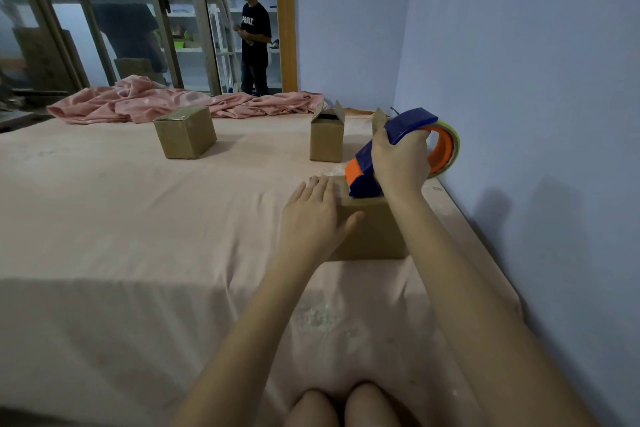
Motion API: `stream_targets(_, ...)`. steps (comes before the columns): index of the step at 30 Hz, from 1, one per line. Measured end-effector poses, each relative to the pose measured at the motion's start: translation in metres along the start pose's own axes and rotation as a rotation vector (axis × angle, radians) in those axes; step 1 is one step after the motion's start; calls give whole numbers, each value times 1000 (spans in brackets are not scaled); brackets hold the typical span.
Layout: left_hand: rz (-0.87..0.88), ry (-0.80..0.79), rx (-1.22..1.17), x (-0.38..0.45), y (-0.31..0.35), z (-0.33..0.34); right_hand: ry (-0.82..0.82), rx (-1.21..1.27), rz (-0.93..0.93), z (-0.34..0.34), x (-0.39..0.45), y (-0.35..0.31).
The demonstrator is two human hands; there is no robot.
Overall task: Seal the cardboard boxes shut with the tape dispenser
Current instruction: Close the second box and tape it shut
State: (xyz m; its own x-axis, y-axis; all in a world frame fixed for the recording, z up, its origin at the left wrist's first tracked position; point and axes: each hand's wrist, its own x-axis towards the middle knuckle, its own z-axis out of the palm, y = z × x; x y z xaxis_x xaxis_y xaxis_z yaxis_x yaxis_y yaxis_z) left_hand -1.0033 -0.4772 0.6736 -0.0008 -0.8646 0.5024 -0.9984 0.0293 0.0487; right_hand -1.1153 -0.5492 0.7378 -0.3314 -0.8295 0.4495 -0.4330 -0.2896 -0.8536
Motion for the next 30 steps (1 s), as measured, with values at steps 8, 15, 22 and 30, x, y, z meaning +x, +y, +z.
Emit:
stream_targets(8, 28, -61, 45, 3, -2, -4, 8, 11, 8, 1, 0, 3)
stream_targets(15, 51, -80, 80, -7, -22, -21, 24, 67, -5, 12, -15, -6)
stream_targets(22, 70, -333, 133, 1, -35, -48, 41, 107, -17, 22, -31, -15)
stream_targets(30, 31, -72, 68, -13, -17, -18, 36, 149, 16, 20, -28, -13)
